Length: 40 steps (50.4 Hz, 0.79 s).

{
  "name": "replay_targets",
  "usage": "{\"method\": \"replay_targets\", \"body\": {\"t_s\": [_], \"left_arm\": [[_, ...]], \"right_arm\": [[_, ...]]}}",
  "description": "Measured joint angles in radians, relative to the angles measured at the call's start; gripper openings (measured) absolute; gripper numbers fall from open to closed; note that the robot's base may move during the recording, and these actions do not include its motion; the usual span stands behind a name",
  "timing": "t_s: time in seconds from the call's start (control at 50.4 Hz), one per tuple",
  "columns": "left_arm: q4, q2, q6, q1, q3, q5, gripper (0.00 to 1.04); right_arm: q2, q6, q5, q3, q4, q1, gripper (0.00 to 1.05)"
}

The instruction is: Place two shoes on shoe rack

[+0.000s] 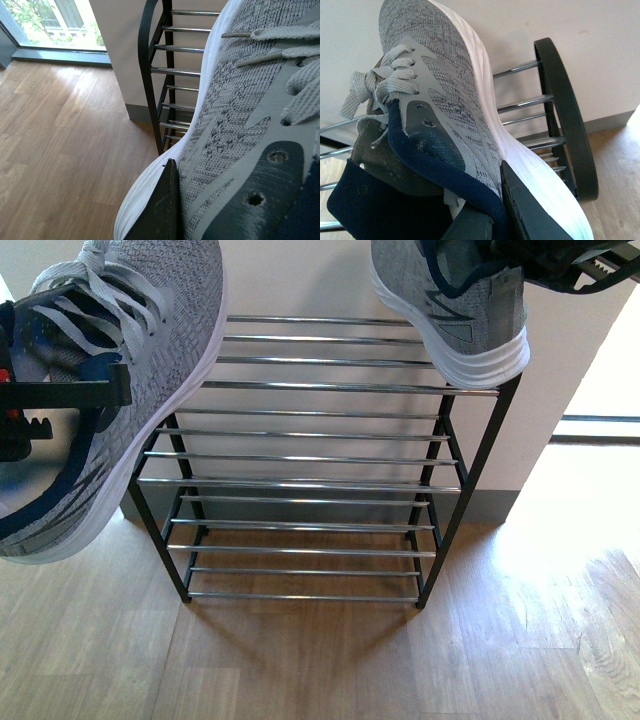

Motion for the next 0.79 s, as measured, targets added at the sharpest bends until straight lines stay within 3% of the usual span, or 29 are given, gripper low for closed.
{"method": "replay_targets", "body": {"t_s": [0.357, 0.516, 0.794], "left_arm": [[0.0, 0.0, 0.0, 0.0, 0.0, 0.0, 0.02], [0.0, 0.0, 0.0, 0.0, 0.0, 0.0, 0.02], [0.0, 0.0, 0.0, 0.0, 0.0, 0.0, 0.02]], "right_arm": [[0.114, 0.118, 0.028, 0.142, -0.15, -0.042, 0.01], [0.123, 0.198, -0.01, 0.141, -0.178, -0.074, 0.01], [0.166, 0.22, -0.017, 0.196, -0.224, -0.092, 0.01]]}}
